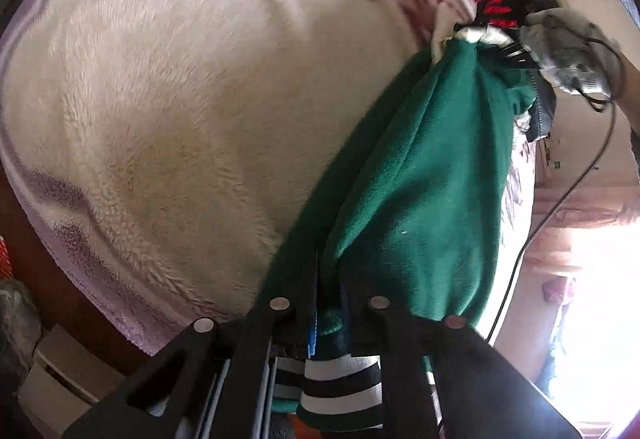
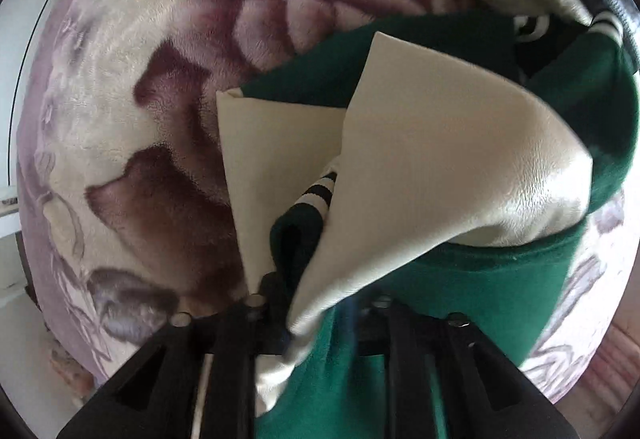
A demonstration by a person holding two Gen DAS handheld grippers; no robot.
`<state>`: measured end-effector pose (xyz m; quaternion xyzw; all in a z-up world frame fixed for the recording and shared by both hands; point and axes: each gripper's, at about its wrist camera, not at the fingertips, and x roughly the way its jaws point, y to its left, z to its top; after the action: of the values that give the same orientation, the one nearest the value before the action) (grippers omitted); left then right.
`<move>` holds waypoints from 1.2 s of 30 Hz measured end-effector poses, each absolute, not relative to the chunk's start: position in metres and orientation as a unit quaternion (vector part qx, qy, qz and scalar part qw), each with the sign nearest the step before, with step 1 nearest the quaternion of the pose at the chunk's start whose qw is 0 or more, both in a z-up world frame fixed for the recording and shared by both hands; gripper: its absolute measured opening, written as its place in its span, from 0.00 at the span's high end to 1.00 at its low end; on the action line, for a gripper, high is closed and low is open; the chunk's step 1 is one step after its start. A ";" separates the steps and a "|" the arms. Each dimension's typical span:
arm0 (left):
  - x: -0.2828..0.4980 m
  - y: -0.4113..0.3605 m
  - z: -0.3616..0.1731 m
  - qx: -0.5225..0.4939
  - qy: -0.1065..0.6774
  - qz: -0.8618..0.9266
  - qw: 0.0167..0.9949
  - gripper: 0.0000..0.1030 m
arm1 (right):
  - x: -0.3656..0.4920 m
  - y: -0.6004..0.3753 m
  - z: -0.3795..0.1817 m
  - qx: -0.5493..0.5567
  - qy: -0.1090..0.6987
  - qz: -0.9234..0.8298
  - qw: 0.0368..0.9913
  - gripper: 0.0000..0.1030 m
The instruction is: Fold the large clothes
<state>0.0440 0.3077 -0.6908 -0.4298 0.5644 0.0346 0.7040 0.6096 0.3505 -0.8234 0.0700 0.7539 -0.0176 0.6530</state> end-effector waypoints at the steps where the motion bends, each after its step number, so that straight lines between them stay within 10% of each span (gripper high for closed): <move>1: 0.037 0.312 -0.690 -0.447 0.563 0.033 0.694 0.85 | 0.610 0.353 -0.822 0.079 0.756 -0.004 0.650 0.45; 5: 0.008 0.335 -0.686 -0.489 0.562 0.044 0.666 0.54 | 0.602 0.345 -0.795 0.136 0.767 0.102 0.619 0.26; 14: 0.007 0.300 -0.667 -0.455 0.600 0.026 0.657 0.42 | 0.433 0.188 -0.771 0.188 0.773 0.129 0.591 0.26; 16: 0.013 0.280 -0.671 -0.416 0.618 0.041 0.666 0.48 | 0.364 0.147 -0.797 0.211 0.797 0.099 0.557 0.26; 17: 0.014 0.272 -0.671 -0.395 0.621 0.053 0.675 0.80 | 0.330 0.131 -0.812 0.238 0.806 0.093 0.534 0.26; 18: 0.014 0.266 -0.672 -0.384 0.624 0.058 0.679 0.90 | 0.303 0.121 -0.824 0.259 0.814 0.090 0.513 0.26; 23: 0.001 0.267 -0.659 -0.398 0.604 0.082 0.686 0.95 | 0.183 0.105 -0.873 0.345 0.830 0.085 0.430 0.26; 24: -0.001 0.267 -0.655 -0.394 0.604 0.084 0.688 0.95 | 0.170 0.105 -0.877 0.358 0.829 0.081 0.422 0.31; 25: -0.001 0.267 -0.653 -0.389 0.605 0.085 0.690 0.95 | 0.156 0.105 -0.879 0.383 0.819 0.079 0.419 0.75; 26: 0.002 0.267 -0.652 -0.383 0.607 0.085 0.691 0.95 | 0.146 0.107 -0.882 0.388 0.819 0.076 0.417 0.97; 36: 0.002 0.279 -0.673 -0.375 0.616 0.103 0.685 0.95 | 0.098 0.088 -0.890 0.418 0.807 0.073 0.410 0.99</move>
<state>0.0021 0.2789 -0.6726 -0.3754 0.6160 0.1027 0.6849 0.0976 0.0878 -0.8897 0.4178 0.8075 0.0727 0.4101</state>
